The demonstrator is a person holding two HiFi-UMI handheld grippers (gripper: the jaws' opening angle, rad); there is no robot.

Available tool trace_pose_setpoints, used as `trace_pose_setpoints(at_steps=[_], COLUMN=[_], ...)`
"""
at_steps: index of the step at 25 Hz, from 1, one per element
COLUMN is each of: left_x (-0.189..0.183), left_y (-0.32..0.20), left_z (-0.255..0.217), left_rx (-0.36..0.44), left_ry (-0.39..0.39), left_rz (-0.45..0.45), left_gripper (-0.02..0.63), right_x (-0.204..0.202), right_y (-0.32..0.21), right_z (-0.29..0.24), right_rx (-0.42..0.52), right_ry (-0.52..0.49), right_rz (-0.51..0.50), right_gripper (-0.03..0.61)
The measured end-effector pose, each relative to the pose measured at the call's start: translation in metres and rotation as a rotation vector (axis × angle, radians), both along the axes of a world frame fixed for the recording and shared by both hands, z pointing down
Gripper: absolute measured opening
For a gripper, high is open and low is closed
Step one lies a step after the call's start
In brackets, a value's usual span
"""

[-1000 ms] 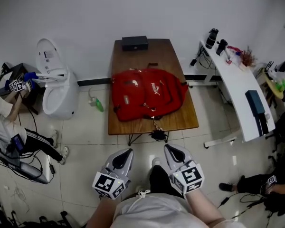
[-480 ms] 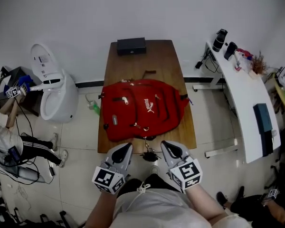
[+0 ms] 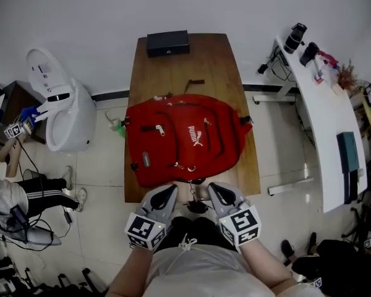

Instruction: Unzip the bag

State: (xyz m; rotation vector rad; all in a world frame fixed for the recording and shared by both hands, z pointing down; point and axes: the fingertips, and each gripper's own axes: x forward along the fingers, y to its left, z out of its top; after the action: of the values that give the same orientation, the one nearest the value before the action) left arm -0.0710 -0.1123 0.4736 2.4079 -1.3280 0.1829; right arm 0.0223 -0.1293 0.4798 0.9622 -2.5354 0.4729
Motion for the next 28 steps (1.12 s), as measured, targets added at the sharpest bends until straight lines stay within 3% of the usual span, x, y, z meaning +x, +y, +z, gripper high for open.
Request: trace_pose_setpoints(at_steps=[7, 11, 14, 23, 25, 28], left_x=[-0.002, -0.004, -0.006, 0.007, 0.009, 0.011], left_y=[-0.015, -0.035, -0.041, -0.045, -0.046, -0.047], left_z=[0.073, 0.108, 0.128, 0.155, 0.159, 0.165], left_rx=[-0.131, -0.194, -0.243, -0.299, -0.315, -0.331], left_ry=[-0.061, -0.019, -0.003, -0.017, -0.023, -0.044], left_rz=[0.077, 0.104, 0.123, 0.180, 0.185, 0.196], left_gripper=[0.006, 0.006, 0.006, 0.006, 0.006, 0.006], right_x=[-0.026, -0.046, -0.054, -0.057, -0.056, -0.052], right_y=[0.000, 0.007, 0.010, 0.005, 0.003, -0.001], right_z=[0.077, 0.129, 0.161, 0.201, 0.204, 0.205], right_rx=[-0.171, -0.296, -0.352, -0.394, -0.378, -0.380], right_ry=[0.078, 0.117, 0.141, 0.203, 0.228, 0.229], right_rz=[-0.007, -0.052, -0.040, 0.014, 0.031, 0.039], right_gripper=[0.003, 0.140, 0.161, 0.139, 0.054, 0.021])
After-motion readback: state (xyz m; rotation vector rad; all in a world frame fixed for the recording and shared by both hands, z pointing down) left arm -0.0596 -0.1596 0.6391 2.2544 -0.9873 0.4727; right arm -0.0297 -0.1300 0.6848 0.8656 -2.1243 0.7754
